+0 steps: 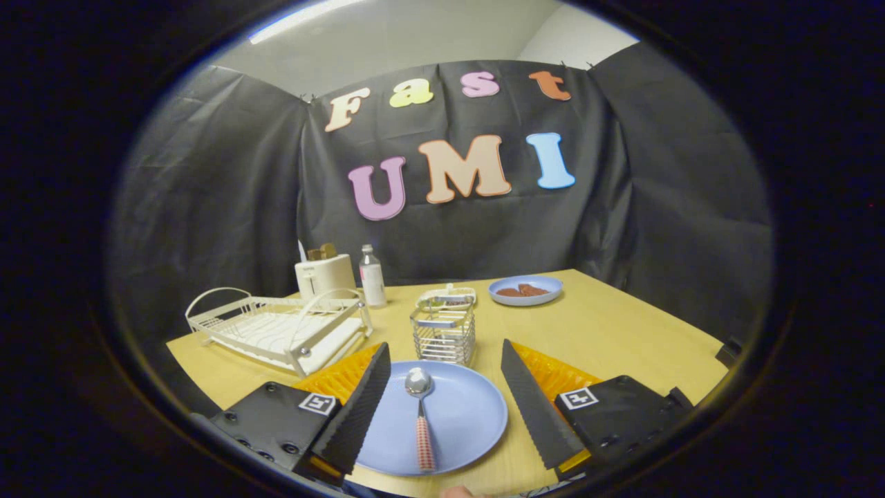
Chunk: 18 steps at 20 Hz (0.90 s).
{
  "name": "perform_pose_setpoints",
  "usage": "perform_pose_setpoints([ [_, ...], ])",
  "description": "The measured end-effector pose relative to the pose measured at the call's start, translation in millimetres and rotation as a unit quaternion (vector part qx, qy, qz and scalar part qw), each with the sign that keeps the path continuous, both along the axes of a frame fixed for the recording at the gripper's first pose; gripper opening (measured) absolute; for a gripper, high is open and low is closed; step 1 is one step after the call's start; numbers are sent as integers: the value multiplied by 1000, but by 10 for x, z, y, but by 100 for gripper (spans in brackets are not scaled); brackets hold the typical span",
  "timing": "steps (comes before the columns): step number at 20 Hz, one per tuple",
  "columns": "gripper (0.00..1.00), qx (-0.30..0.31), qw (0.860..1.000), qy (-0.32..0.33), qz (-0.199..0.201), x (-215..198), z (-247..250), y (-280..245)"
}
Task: Take the plate from the dish rack, then take the spoon from the basket and place it into the plate.
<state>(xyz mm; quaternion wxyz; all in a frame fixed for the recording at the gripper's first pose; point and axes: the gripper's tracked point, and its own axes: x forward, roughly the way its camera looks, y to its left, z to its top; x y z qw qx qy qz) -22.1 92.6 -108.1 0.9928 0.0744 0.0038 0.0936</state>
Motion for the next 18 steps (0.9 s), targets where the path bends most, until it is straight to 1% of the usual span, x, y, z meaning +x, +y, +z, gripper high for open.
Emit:
perform_pose_setpoints([
  [5, 100, -26, 999, -27, -9, -256, 334, 17],
  [8, 100, -46, 998, -33, -17, -414, 456, 43],
  [13, 100, -76, 995, -37, -55, -561, 584, -45],
  [18, 100, -70, 995, -40, -53, -640, 648, -39],
])
